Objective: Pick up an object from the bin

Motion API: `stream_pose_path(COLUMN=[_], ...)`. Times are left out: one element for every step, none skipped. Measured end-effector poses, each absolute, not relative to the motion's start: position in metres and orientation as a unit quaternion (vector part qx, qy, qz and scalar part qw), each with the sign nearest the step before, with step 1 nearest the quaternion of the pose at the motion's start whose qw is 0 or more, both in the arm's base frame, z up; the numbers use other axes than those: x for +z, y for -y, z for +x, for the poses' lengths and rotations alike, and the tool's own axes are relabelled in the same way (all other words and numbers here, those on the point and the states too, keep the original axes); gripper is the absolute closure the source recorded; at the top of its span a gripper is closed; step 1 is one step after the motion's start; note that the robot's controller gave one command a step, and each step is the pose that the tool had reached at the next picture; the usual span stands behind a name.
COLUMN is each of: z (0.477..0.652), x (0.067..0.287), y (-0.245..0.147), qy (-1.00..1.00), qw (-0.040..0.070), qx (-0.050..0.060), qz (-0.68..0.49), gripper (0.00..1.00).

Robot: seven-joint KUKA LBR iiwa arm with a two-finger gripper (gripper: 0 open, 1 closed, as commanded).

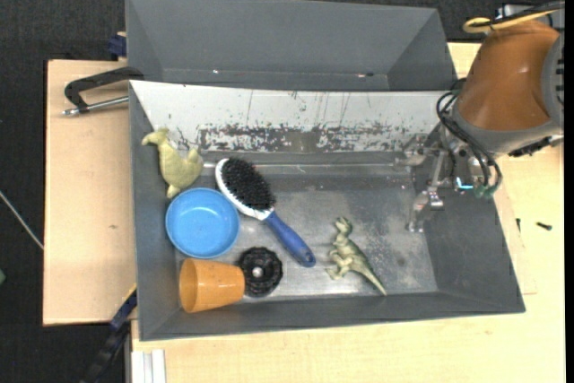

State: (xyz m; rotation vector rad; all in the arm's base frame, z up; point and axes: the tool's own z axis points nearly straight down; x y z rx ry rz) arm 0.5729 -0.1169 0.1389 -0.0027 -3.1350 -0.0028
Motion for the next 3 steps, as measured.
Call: stream_pose_path(z=[0.496,0.496,0.518], x=[0.092,0.103,0.115], y=[0.116,0.138,0.089], qy=[0.999,0.997,0.998], qw=[0.004,-0.003,-0.004], qx=[-0.001,0.000,-0.001], qz=[-0.053,-0.073,-0.059], gripper=[0.00,0.00,0.00])
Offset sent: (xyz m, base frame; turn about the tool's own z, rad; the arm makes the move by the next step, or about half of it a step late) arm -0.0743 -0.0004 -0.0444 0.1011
